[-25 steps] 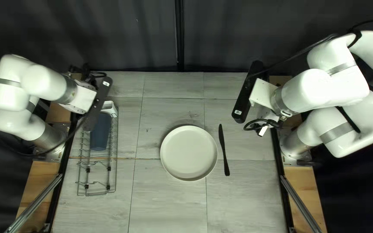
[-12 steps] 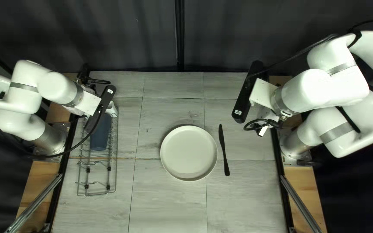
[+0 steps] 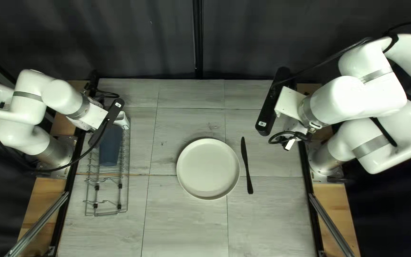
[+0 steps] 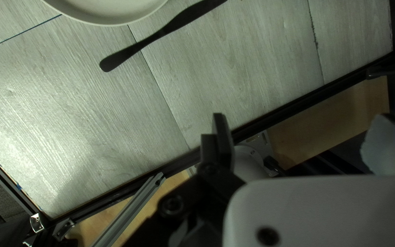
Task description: Pick up and place plate onto table. Place down one fork to the left of the plate. Place spoon and knife to the right of the plate. Place cup above the knife and spoon
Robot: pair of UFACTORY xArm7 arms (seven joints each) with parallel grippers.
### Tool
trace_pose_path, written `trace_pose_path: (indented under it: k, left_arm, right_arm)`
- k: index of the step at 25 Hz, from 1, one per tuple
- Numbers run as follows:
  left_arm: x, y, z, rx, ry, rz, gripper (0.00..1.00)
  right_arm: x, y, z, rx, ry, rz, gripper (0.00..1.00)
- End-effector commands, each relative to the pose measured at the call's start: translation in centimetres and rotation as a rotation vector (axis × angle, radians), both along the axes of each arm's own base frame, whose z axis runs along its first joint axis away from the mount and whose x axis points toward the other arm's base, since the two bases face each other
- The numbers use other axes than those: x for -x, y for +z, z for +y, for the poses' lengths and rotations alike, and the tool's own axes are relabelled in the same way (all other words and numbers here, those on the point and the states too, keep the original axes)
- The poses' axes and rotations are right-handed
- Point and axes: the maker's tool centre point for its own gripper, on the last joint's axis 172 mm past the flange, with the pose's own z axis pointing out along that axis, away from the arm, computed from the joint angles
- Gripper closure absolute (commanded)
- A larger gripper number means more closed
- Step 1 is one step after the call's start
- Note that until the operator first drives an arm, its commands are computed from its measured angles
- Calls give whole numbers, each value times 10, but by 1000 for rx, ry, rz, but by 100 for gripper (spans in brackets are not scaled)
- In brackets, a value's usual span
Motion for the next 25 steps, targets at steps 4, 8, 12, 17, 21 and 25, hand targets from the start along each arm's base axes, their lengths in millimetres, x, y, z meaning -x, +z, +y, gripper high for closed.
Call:
trace_pose_path:
  k: [4, 8, 12, 17, 21, 25]
  left_arm:
    - [-3, 21, -2, -16, 49, -23, 100]
    - [-5, 51, -4, -42, 99, -40, 100]
    - [-15, 96, -12, -70, 141, -72, 100]
    - [-36, 151, -23, -96, 142, -130, 100]
    - [-64, 186, -33, -87, 49, -229, 100]
    - [-96, 195, -42, -56, -103, -317, 100]
  right_arm:
    - [0, 0, 0, 0, 0, 0, 0]
    - [0, 0, 0, 0, 0, 0, 0]
    - [0, 0, 0, 0, 0, 0, 0]
    - [0, 0, 0, 0, 0, 0, 0]
    - [0, 0, 0, 0, 0, 0, 0]
    - [0, 0, 0, 0, 0, 0, 0]
